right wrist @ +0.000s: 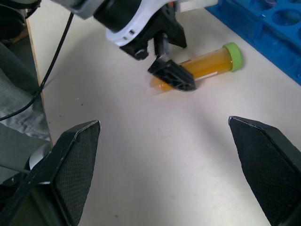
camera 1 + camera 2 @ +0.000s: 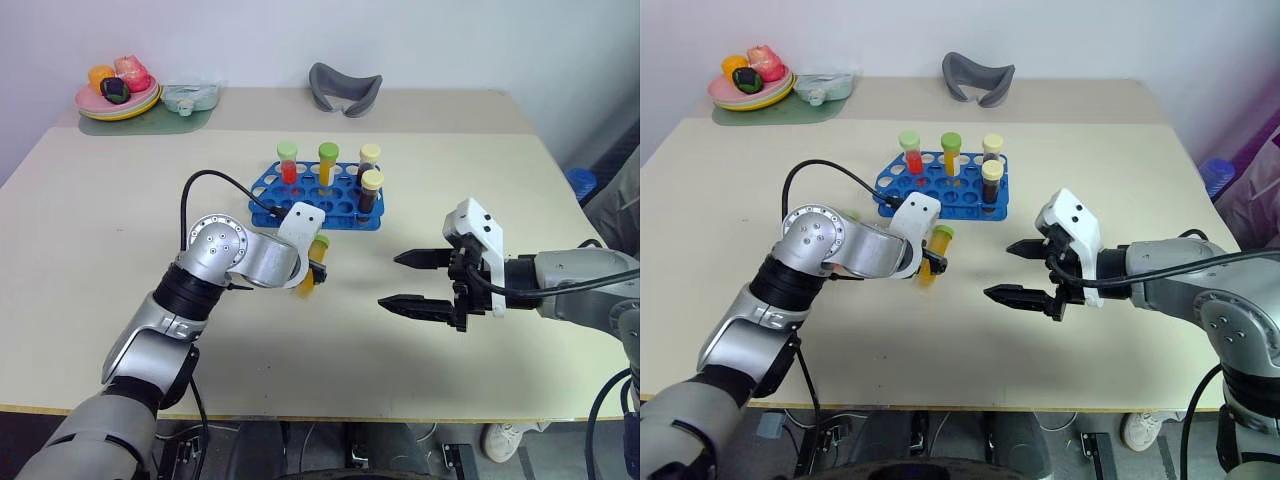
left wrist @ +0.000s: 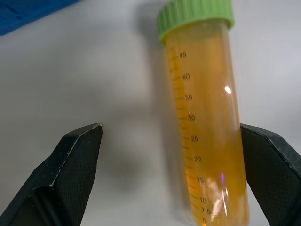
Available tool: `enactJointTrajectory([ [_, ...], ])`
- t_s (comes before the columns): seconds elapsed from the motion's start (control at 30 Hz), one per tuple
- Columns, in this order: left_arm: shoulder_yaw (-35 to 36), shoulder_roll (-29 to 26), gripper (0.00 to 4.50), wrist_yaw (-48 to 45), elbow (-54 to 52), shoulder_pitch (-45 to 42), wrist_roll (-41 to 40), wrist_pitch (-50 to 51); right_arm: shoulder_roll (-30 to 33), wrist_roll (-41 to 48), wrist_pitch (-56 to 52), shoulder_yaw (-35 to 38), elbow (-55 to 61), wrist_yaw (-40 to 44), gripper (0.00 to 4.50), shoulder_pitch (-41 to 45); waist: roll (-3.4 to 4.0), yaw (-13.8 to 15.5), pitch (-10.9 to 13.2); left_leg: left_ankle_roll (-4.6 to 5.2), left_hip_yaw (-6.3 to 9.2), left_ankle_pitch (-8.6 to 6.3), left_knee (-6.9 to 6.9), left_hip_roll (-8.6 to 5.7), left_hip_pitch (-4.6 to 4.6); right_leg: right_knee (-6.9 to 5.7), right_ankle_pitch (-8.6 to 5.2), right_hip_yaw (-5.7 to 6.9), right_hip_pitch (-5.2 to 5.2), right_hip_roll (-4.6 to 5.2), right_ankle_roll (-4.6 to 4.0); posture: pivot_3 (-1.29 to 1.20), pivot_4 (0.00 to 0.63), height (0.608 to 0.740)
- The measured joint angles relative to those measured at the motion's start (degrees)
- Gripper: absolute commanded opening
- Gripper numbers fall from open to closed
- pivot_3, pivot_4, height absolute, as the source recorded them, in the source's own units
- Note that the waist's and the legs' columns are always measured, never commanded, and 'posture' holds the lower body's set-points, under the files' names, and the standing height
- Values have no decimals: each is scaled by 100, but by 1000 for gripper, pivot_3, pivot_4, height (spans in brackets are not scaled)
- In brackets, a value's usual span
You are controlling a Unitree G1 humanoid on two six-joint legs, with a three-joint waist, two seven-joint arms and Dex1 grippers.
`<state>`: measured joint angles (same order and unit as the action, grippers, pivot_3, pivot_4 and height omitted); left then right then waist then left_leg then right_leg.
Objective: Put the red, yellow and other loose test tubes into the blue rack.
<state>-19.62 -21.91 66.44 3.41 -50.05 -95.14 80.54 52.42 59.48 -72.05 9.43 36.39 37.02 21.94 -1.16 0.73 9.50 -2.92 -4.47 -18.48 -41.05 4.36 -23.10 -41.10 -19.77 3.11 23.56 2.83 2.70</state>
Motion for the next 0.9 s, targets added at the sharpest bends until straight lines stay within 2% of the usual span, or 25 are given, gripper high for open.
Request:
enactJointTrajectory([
  [0.27, 117, 116, 4500, -11, 25, -34, 342, 145, 288, -399, 511, 128, -79, 186, 4451, -512, -2, 1, 1, -2, 2, 2, 2, -10, 2, 1, 0, 0, -2, 0, 1, 0, 150, 707],
  [0.47, 312, 352, 4500, 313, 103, 37, 288, 112, 409, -819, 1029, 281, -308, 389, 4451, -962, -3, 4, 2, -2, 4, 2, 3, -15, 6, 2, 2, 0, -8, 5, 4, 0, 150, 707],
  [0.7, 452, 440, 4500, 1433, 288, 233, -822, -600, 407, -889, 1138, 280, -286, 435, 4451, -1105, -4, 4, 2, -3, 4, 2, 5, -3, 36, 5, 2, -1, -37, 10, 5, 0, 150, 707],
  [0.9, 171, 285, 4500, 2091, 368, 175, -1609, -1101, 404, -933, 1179, 252, -286, 437, 4451, -1098, -4, 3, 3, -3, 6, 3, 12, -21, 48, 5, 2, -4, -44, 8, 5, 0, 150, 707],
])
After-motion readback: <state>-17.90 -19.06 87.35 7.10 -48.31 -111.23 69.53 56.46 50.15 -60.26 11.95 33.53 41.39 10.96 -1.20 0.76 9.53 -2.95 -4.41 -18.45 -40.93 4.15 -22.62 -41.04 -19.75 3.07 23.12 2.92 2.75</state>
